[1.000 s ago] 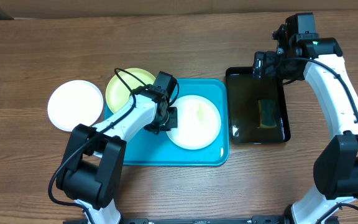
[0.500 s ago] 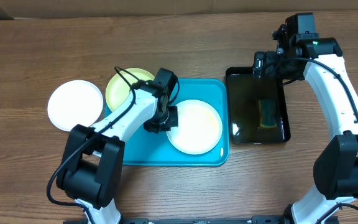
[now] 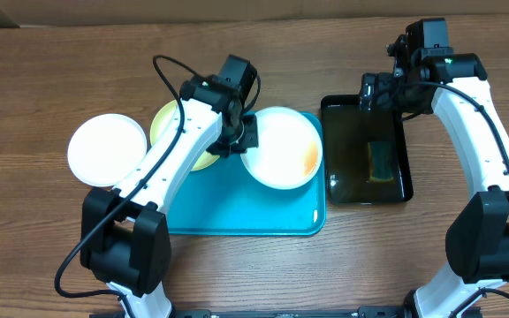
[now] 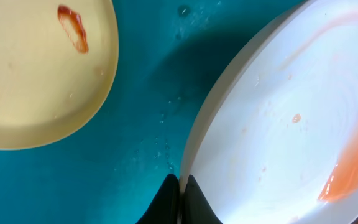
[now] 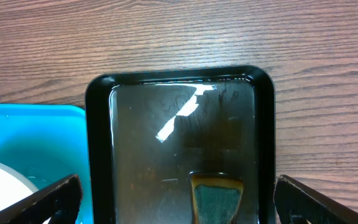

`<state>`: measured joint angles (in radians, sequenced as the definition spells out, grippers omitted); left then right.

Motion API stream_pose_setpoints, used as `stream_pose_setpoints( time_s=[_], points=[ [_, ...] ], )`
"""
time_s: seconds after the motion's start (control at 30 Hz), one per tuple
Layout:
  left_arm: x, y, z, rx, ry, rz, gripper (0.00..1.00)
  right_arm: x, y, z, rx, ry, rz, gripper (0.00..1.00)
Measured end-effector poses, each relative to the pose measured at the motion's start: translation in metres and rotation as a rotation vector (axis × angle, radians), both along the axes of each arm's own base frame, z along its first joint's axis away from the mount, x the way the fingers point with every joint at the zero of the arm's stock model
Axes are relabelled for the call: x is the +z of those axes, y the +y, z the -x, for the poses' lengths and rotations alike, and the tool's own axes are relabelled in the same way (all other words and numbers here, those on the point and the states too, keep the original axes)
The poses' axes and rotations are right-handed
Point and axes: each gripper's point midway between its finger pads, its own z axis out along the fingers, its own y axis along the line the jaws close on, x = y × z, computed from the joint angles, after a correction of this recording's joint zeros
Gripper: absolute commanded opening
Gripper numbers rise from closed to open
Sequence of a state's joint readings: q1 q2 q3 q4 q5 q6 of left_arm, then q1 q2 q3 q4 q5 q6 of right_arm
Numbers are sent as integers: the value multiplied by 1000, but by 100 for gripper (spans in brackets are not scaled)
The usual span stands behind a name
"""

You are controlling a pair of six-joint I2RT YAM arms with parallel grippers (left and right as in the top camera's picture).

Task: Clean dirty plates on tray and stack at the side
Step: 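Lift the white plate with the left gripper and tilt it over the black tray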

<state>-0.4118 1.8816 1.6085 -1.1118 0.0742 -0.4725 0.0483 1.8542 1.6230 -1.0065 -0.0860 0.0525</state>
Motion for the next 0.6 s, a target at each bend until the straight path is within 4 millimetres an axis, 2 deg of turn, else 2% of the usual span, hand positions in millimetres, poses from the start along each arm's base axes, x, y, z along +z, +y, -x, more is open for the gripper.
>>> stream_pose_setpoints(
  time_s=[0.33,0.47,0.53,0.6],
  points=[
    [41,-11,-24,-1,-107,47,4,3,1,-7,2,-33,-4,100],
    [48,-17,-28,-12,-138,45,4,5,-1,-12,-5,-54,-4,100],
    [47,-20,-27,-23,-147,26,4,7,-9,-16,-44,-67,-15,100],
    [47,-25,-27,-33,-167,6,4,9,-28,-20,-115,-76,-38,100]
  ],
)
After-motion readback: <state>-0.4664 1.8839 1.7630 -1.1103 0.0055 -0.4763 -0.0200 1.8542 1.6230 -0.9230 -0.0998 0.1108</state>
